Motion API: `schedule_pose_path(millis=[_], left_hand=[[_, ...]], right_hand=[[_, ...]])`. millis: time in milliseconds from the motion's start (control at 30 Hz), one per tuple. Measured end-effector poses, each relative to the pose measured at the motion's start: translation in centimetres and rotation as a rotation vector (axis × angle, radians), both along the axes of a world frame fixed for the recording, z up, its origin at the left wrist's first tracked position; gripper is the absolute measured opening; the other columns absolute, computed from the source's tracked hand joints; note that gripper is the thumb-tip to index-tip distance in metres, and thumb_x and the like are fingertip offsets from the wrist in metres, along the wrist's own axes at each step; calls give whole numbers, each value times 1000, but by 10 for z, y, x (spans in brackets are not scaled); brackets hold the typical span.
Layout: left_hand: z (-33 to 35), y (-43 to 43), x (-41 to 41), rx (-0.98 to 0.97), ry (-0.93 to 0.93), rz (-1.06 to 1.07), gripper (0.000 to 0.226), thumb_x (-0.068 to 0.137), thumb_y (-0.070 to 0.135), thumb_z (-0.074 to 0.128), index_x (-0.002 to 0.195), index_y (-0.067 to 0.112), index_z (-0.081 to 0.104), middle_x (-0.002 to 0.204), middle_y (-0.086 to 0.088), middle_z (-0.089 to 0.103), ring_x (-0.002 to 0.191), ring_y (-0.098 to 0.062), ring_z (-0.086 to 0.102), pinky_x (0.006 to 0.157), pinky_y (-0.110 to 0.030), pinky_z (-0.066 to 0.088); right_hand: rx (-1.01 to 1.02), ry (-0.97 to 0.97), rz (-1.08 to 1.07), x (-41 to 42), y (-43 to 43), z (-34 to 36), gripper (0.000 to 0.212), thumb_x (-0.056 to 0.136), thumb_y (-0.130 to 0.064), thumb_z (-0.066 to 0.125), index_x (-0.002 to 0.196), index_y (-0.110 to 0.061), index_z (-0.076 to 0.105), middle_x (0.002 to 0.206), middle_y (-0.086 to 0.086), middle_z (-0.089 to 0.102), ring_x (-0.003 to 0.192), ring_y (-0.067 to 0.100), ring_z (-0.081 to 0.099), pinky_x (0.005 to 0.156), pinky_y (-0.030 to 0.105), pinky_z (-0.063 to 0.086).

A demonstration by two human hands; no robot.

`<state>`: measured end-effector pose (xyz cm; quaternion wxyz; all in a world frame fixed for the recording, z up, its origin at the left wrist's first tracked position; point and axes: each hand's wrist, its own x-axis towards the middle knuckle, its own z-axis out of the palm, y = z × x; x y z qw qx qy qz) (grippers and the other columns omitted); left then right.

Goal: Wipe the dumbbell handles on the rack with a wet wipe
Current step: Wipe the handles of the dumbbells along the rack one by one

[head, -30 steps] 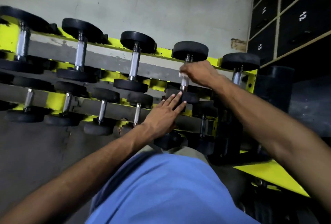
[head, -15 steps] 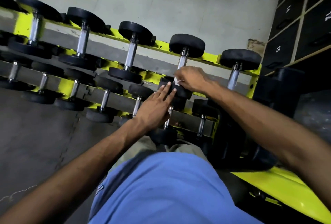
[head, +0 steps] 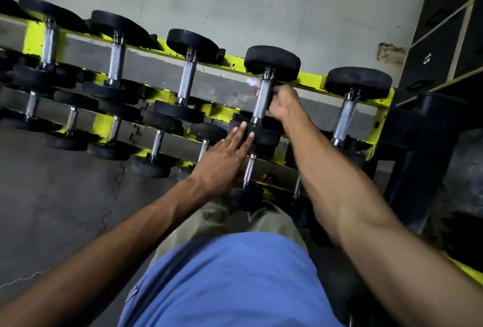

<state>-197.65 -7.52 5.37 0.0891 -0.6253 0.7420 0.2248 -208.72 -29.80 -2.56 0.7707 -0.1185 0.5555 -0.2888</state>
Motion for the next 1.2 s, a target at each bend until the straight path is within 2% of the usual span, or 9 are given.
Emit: schedule_pose_path(millis=[167, 300, 467, 567, 800, 867, 967, 1100, 1200], left_hand=[[-2, -4, 3, 20, 19, -14, 97, 95, 13, 62, 168, 15, -2, 174, -13, -17, 162, -26, -1, 129, -41, 24], [1, -3, 8, 36, 19, -26, 99, 96, 15, 64, 168, 15, -4, 173, -13, -18, 162, -25, -3, 128, -41, 19], [7, -5, 14, 55, 26, -77, 91, 101, 18, 55, 168, 16, -7, 172, -13, -21, 162, -25, -5, 127, -42, 17], [4, -9, 19, 55, 35, -106, 92, 100, 15, 56, 168, 15, -7, 172, -15, -21, 162, -26, -4, 128, -43, 18], [3, -8, 21, 69, 29, -132, 100, 99, 18, 62, 166, 14, -12, 170, -16, -25, 162, -27, -8, 130, -40, 15], [4, -9, 22, 83, 25, -122, 101, 99, 19, 62, 166, 14, -13, 170, -15, -27, 162, -27, -9, 130, -41, 16], [8, -10, 19, 92, 31, -86, 99, 101, 19, 61, 166, 15, -13, 170, -13, -27, 162, -26, -10, 131, -42, 15], [15, -8, 6, 106, 54, -18, 85, 108, 25, 48, 167, 14, -11, 171, -13, -26, 162, -25, -12, 131, -44, 14], [17, -7, 3, 89, 48, 30, 82, 108, 22, 45, 167, 14, -10, 171, -12, -25, 162, -25, -11, 131, -42, 12]], right_hand=[[60, 35, -223, 15, -4, -5, 24, 94, -5, 40, 83, -3, 61, 72, 19, 63, 61, 27, 55, 60, 34, 47], [-366, 396, -342, 13, 22, -10, 15, 82, -4, 70, 79, -17, 64, 76, 5, 66, 64, 17, 57, 62, 32, 48], [-1312, 1154, 489, -15, 42, -3, 10, 91, -25, 62, 100, -24, 66, 105, -2, 55, 92, 19, 57, 64, 32, 43], [-1605, 1320, 767, -28, 23, 10, 17, 99, -24, 55, 114, -23, 63, 115, -2, 57, 92, 22, 57, 63, 37, 51], [-1652, 1210, 1262, -34, 24, 20, 31, 98, -25, 53, 127, -28, 60, 142, -13, 54, 96, 23, 69, 60, 31, 51], [-1656, 1186, 1418, -26, 13, 35, 31, 100, -34, 41, 125, -31, 59, 139, -13, 56, 95, 25, 71, 63, 32, 54], [-1593, 1296, 1308, -23, -2, 47, 46, 95, -38, 25, 121, -28, 62, 133, -11, 61, 96, 24, 71, 62, 36, 55], [-1507, 1047, 1728, -15, 22, 51, 21, 93, -25, 48, 106, -28, 64, 107, -1, 71, 93, 27, 68, 68, 34, 51], [-1481, 1173, 1778, 3, 13, 54, 23, 93, -26, 49, 109, -27, 66, 110, 2, 71, 97, 30, 68, 71, 34, 47]])
